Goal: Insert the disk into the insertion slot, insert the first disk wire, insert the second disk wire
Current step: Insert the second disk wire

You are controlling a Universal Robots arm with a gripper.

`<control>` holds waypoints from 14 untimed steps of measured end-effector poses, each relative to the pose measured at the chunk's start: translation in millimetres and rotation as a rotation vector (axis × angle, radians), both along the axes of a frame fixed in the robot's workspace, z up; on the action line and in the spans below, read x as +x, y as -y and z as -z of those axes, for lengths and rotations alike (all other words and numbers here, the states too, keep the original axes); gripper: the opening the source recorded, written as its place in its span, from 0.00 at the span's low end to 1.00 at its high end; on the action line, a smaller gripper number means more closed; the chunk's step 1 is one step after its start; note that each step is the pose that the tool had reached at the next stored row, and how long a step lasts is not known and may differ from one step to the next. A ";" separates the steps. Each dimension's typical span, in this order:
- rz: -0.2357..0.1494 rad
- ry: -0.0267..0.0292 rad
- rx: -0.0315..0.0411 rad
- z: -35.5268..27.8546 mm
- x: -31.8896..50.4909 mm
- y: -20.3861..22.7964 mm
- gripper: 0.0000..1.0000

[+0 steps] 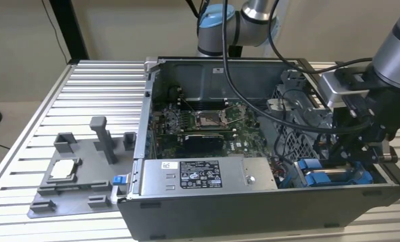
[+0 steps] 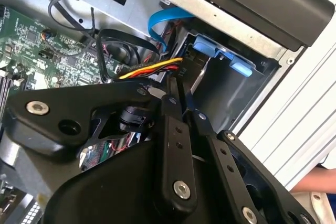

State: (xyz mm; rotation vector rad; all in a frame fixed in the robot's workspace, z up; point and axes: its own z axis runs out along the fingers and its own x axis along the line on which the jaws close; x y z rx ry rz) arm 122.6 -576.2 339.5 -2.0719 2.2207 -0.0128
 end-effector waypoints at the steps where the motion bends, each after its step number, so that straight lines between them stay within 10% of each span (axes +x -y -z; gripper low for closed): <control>1: -0.001 0.0002 0.0002 0.4 0.0 0.0 0.00; 14: -0.015 0.0005 -0.0016 9.9 -0.1 -0.1 0.00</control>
